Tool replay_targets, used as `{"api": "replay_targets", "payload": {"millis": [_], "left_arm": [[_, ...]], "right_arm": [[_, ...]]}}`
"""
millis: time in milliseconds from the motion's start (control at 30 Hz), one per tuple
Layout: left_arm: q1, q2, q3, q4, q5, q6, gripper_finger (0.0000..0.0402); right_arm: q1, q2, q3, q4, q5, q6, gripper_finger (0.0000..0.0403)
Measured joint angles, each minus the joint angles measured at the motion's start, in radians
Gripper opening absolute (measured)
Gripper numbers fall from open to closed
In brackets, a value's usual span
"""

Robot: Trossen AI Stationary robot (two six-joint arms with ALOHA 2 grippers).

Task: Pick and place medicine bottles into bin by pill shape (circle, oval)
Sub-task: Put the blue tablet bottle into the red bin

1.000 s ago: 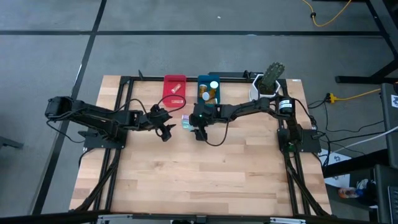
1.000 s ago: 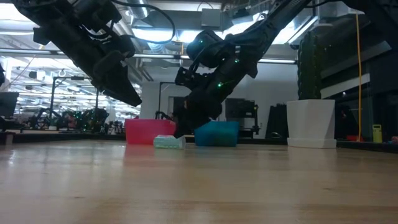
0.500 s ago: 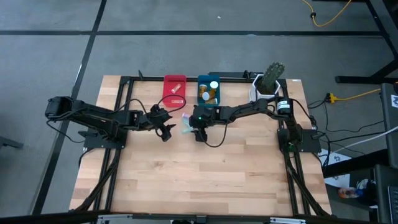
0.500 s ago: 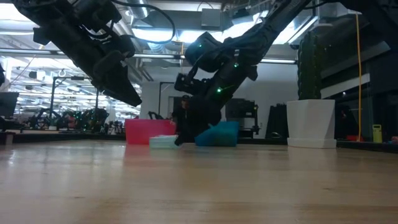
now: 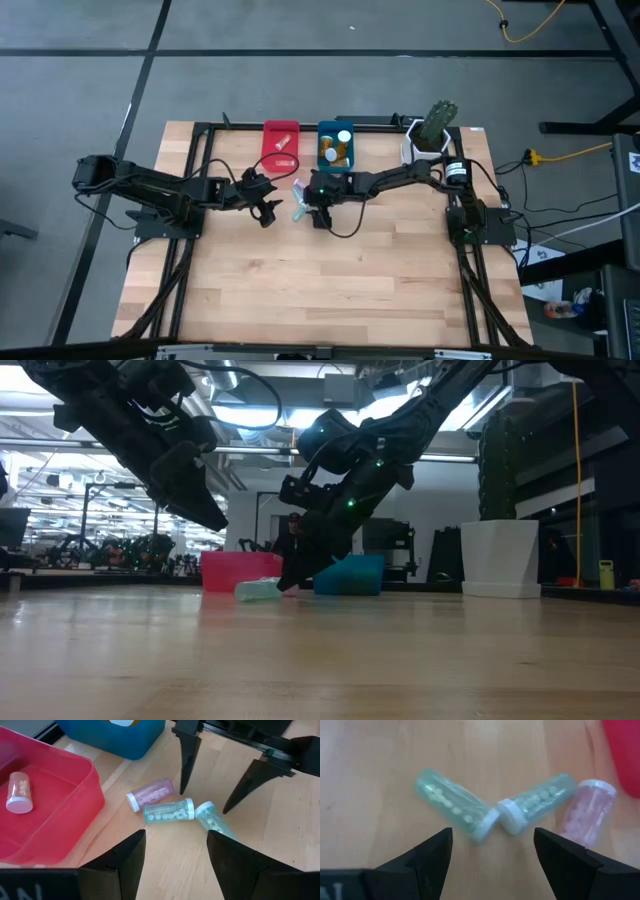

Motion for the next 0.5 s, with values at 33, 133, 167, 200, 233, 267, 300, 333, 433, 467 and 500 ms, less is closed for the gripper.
{"api": "replay_targets", "payload": {"millis": [33,133,167,200,233,267,300,333,433,467,500], "left_arm": [[0.0,0.0,0.0,0.0,0.0,0.0,0.0206],[0.0,0.0,0.0,0.0,0.0,0.0,0.0206],[0.0,0.0,0.0,0.0,0.0,0.0,0.0206],[0.0,0.0,0.0,0.0,0.0,0.0,0.0206],[0.0,0.0,0.0,0.0,0.0,0.0,0.0206],[0.0,0.0,0.0,0.0,0.0,0.0,0.0206],[0.0,0.0,0.0,0.0,0.0,0.0,0.0206],[0.0,0.0,0.0,0.0,0.0,0.0,0.0206],[0.0,0.0,0.0,0.0,0.0,0.0,0.0206],[0.0,0.0,0.0,0.0,0.0,0.0,0.0206],[0.0,0.0,0.0,0.0,0.0,0.0,0.0206]], "right_arm": [[0.005,0.0,0.0,0.001,0.0,-0.001,0.0281],[0.016,0.0,0.006,0.018,-0.001,-0.024,0.0281],[0.021,0.0,0.012,0.024,-0.001,-0.045,0.0281],[0.025,0.0,0.018,0.029,-0.001,-0.069,0.0281],[0.031,0.0,0.023,0.03,-0.002,-0.097,0.0281],[0.036,0.0,0.026,0.029,-0.003,-0.12,0.0281],[0.042,0.0,0.029,0.026,-0.003,-0.146,0.0281],[0.046,0.0,0.031,0.024,-0.007,-0.175,0.0281],[0.054,0.0,0.037,0.028,-0.038,-0.23,0.0281],[0.056,0.0,0.037,0.028,-0.037,-0.232,0.0281],[0.056,0.0,0.037,0.025,-0.038,-0.233,0.0281]]}}
